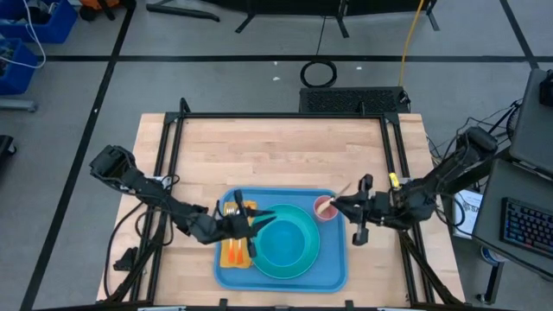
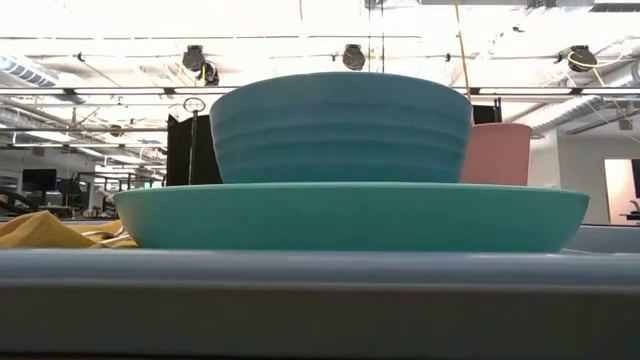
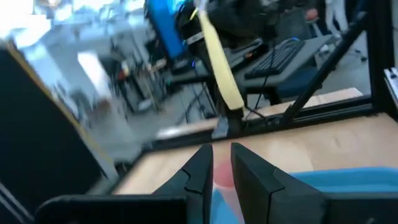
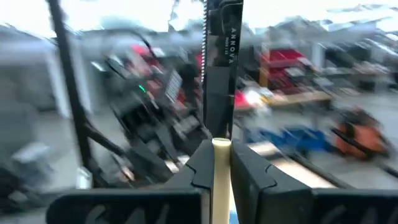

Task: Set up tray
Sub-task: Put the yellow knife on top of the yellow napkin to the right of the orange spoon

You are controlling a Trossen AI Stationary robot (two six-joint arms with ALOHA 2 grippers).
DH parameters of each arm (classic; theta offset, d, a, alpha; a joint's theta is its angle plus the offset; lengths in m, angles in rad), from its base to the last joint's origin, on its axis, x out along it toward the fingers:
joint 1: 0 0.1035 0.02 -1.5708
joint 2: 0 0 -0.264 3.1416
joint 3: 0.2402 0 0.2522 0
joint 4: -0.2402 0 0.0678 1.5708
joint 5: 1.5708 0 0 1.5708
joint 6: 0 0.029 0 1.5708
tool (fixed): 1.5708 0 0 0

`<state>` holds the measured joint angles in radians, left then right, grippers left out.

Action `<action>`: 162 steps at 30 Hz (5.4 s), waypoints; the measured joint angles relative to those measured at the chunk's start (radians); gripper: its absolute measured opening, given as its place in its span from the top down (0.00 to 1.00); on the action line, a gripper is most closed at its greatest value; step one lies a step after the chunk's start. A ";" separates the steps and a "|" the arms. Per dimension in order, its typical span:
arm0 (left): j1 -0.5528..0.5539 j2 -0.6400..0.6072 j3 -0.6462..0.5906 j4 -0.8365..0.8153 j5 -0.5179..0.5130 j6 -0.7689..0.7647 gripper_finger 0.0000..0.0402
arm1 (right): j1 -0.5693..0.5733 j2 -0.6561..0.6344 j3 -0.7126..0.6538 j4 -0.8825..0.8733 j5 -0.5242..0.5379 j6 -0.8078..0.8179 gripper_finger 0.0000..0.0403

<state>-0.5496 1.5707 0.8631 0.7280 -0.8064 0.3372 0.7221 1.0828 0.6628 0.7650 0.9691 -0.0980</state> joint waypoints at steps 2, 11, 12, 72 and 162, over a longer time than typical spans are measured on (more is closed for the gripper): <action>-0.006 0.000 0.000 0.035 0.004 0.100 0.84 | -0.022 0.013 0.000 0.104 -0.103 -0.045 0.96; 0.006 0.000 0.000 0.208 0.024 0.412 0.84 | -0.168 0.056 0.000 0.264 -0.433 -0.008 0.96; 0.012 0.000 0.000 0.227 0.033 0.430 0.84 | -0.190 0.063 0.000 0.279 -0.466 0.002 0.96; 0.184 0.000 0.000 0.369 0.117 0.622 0.56 | -0.617 0.379 0.097 0.694 -0.867 0.377 0.96; 0.040 0.000 0.001 0.359 -0.111 0.550 0.63 | -0.611 0.378 0.096 0.635 -0.948 0.396 1.00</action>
<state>-0.5100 1.5707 0.8642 1.0870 -0.9177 0.8868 0.1108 1.4612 0.7586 1.3997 0.0216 0.2976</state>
